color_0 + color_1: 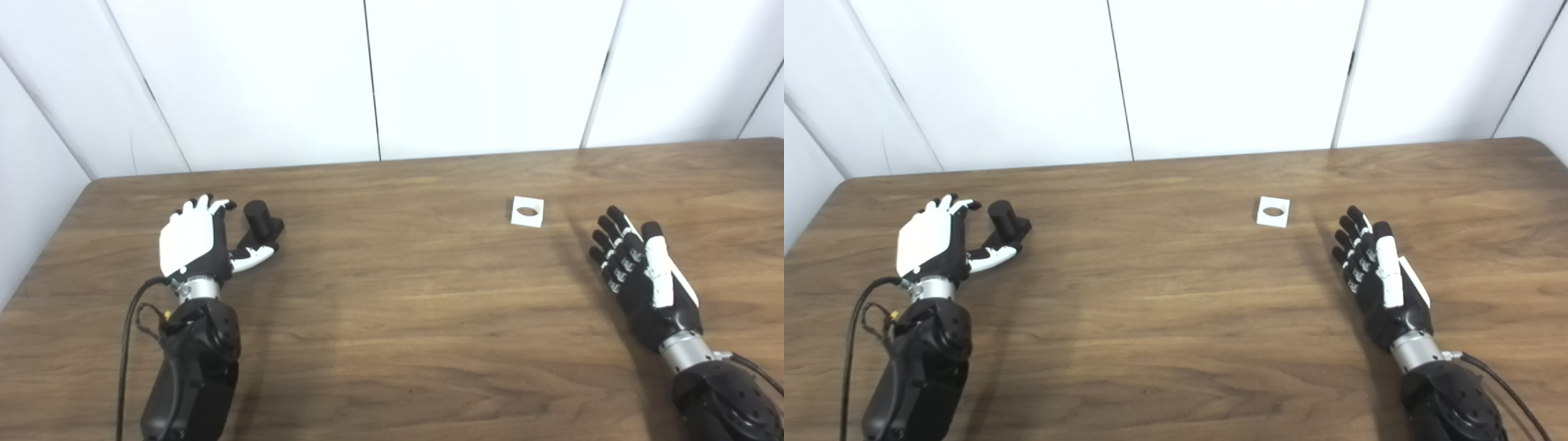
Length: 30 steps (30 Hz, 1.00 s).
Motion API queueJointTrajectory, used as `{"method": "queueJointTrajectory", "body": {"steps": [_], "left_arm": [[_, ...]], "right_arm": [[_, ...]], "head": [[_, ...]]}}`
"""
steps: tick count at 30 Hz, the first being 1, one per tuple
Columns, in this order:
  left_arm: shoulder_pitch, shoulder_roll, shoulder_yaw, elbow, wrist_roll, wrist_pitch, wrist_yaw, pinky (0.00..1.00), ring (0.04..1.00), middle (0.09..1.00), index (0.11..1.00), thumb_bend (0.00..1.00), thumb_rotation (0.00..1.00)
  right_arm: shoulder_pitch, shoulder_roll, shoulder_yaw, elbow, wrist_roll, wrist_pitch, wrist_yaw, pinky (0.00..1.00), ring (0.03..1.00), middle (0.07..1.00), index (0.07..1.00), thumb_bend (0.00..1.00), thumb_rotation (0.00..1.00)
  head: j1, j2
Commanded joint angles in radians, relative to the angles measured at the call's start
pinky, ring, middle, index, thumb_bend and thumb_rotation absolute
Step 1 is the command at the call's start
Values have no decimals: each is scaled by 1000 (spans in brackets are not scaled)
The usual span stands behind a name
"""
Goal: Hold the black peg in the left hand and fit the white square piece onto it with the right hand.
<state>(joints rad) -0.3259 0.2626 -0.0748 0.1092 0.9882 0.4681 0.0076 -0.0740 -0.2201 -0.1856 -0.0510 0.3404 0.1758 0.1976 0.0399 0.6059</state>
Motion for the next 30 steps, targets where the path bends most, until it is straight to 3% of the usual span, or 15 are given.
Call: {"method": "queueJointTrajectory", "body": {"steps": [1, 14, 30], "left_arm": [[-68, 4, 12, 6, 45, 2, -12, 1000, 1000, 968, 789, 744, 409], [-94, -6, 12, 39, 83, 1, -65, 991, 1000, 951, 738, 744, 431], [-104, -8, 10, 48, 107, 1, -108, 997, 1000, 921, 673, 729, 379]], "right_arm": [[-6, -9, -7, -13, 11, -24, 10, 1000, 1000, 1000, 1000, 590, 1000], [2, -13, -8, -25, 16, -17, 11, 1000, 1000, 1000, 1000, 584, 1000], [2, -23, -7, -17, 25, -21, 21, 1000, 1000, 1000, 1000, 590, 1000]], "head": [[1, 1], [-1, 4], [8, 9]]}}
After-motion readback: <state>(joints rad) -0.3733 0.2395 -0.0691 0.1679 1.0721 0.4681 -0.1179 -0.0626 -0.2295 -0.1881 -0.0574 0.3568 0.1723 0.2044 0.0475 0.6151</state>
